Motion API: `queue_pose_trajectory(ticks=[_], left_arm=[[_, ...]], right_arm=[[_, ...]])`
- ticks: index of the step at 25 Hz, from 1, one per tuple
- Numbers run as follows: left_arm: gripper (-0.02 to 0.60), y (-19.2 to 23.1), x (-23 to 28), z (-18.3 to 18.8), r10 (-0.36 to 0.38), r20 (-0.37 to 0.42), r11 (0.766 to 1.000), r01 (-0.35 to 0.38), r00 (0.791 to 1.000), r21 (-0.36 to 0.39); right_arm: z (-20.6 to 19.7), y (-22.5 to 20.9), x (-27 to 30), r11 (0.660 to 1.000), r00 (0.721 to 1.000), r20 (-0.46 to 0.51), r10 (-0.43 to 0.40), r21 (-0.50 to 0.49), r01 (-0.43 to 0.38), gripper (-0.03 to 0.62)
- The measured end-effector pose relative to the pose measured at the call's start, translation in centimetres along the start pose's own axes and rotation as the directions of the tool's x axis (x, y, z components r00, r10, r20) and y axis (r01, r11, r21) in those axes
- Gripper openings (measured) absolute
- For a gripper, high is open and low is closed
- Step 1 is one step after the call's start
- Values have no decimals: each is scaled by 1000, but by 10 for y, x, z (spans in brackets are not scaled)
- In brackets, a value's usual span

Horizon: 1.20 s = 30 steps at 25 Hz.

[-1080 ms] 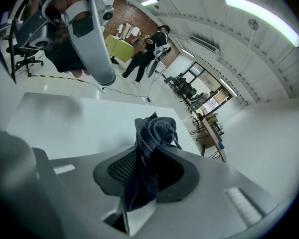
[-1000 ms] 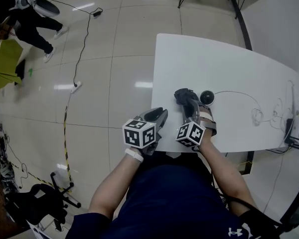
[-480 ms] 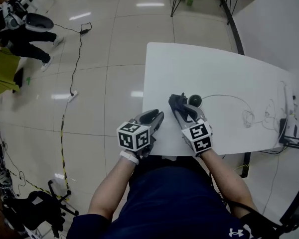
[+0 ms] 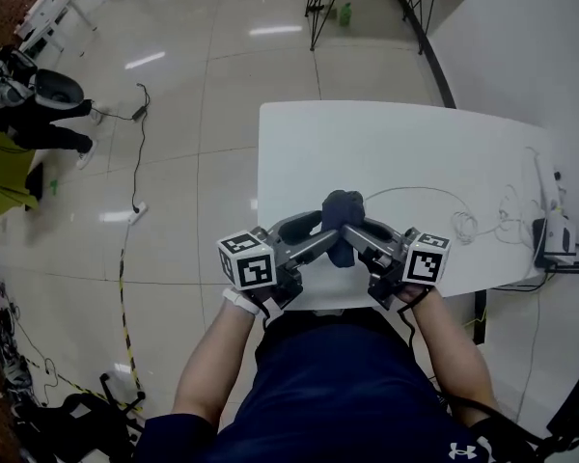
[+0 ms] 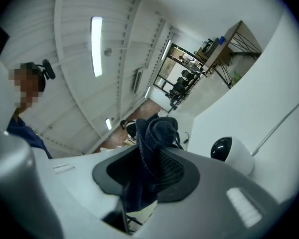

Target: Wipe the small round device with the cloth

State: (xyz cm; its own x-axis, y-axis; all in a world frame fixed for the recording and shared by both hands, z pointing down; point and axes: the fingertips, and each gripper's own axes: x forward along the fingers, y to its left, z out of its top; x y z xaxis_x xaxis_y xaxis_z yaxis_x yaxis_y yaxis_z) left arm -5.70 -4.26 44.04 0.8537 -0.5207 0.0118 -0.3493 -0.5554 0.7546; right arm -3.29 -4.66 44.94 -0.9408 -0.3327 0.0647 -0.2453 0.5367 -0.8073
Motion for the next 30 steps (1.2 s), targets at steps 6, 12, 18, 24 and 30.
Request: queue_pose_trajectory(ticks=[6, 12, 18, 24, 30], left_arm=[[169, -27, 14, -2, -127, -3, 992, 127, 992, -15], [107, -9, 15, -7, -71, 13, 996, 71, 997, -47], [104, 26, 4, 17, 41, 76, 998, -38, 996, -49], [104, 58, 20, 34, 91, 27, 995, -90, 995, -34], [103, 80, 53, 5, 70, -242, 997, -71, 968, 5]], right_arm=[[7, 11, -16, 986, 990, 72, 119, 109, -126, 132], [19, 2, -24, 983, 987, 120, 111, 132, -127, 218], [36, -38, -33, 996, 988, 134, -81, 41, 76, 207], [-1, -98, -29, 842, 902, -133, -410, -436, 319, 202], [-20, -111, -6, 668, 815, -204, -542, -693, 272, 243]])
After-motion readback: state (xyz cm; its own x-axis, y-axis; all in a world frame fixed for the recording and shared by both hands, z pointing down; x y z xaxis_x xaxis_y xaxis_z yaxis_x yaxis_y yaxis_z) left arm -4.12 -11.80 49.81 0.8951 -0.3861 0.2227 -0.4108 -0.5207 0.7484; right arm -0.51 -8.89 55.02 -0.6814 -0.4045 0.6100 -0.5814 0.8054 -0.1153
